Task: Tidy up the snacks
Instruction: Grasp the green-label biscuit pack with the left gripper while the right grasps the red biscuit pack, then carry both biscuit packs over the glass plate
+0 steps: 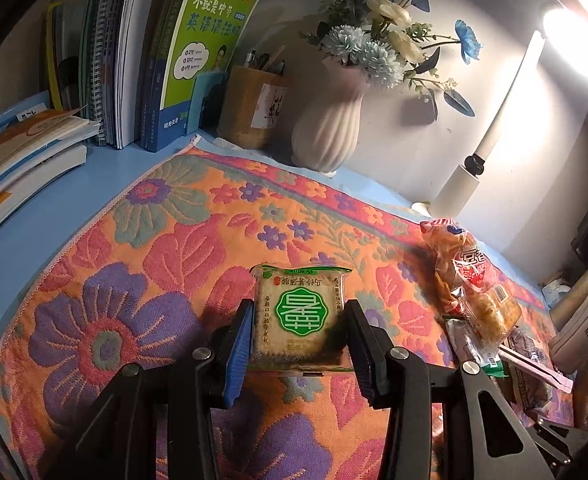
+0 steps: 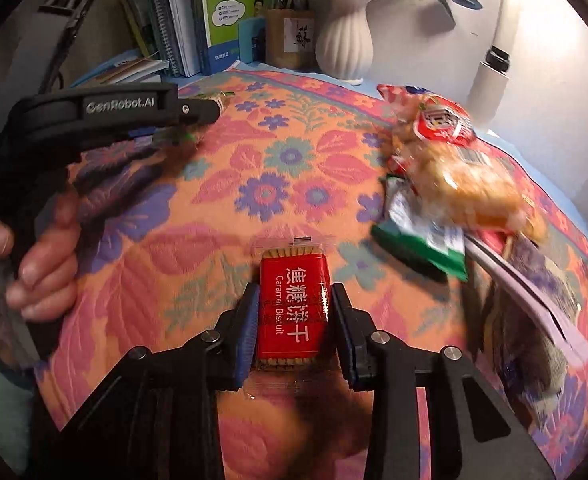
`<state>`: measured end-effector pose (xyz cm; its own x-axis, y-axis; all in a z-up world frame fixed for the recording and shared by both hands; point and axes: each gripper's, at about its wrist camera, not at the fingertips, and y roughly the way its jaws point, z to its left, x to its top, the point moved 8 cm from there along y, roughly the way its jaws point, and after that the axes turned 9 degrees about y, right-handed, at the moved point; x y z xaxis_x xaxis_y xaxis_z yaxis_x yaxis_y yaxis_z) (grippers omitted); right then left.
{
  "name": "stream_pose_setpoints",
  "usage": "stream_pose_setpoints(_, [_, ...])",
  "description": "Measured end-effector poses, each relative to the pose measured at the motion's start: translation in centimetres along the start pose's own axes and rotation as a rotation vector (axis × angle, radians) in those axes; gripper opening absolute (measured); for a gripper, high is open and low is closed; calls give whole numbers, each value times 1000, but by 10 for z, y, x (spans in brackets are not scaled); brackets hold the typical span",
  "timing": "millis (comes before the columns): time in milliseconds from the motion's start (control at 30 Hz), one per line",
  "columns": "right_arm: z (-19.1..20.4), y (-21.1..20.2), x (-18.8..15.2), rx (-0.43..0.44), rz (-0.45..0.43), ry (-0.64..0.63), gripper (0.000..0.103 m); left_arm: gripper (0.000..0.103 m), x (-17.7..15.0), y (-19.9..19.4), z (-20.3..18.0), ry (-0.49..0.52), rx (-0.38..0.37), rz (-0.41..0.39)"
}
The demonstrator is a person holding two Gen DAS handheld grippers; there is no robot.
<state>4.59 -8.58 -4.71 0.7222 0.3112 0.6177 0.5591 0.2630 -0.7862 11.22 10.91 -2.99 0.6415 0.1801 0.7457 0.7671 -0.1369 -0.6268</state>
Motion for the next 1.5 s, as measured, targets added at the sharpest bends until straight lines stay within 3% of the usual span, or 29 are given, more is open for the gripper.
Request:
stream_pose_setpoints(200, [-53,-30,-32,-148,-30,64,33,43,-1,1,-3,24,23,7])
stream_pose_setpoints(400, [-79,-34,-37,11,8,224,41,43,-4,1,-12,66,44,27])
stream_pose_setpoints(467, [-77,-34,-37,38,13,227,50,43,-8,-3,-20,73,40,40])
stream_pose_setpoints(533, [-71,-35,-37,43,15,206,58,43,-16,-11,-35,80,3,45])
stream_pose_setpoints(667, [-67,-32,-38,2,17,173,59,43,-32,-20,-75,144,-39,71])
stream_pose_setpoints(767, [-68,-33,-39,-10,13,176,55,43,-41,-17,-96,207,-21,85])
stream_pose_setpoints(800, [-70,-33,-39,-32,11,181,47,43,-44,-13,-100,231,2,90])
stream_pose_setpoints(900, [-75,-33,-39,-78,-1,192,35,43,-45,-8,-98,260,72,93])
stream_pose_setpoints(1100, [-75,-36,-40,-88,-11,195,33,43,-43,-19,-98,251,38,40])
stream_pose_setpoints(1400, [-87,-61,-68,-118,-18,246,33,43,-47,-20,-111,311,90,53])
stream_pose_setpoints(1500, [-99,-76,-74,-149,-26,273,33,43,-52,-26,-134,313,28,56])
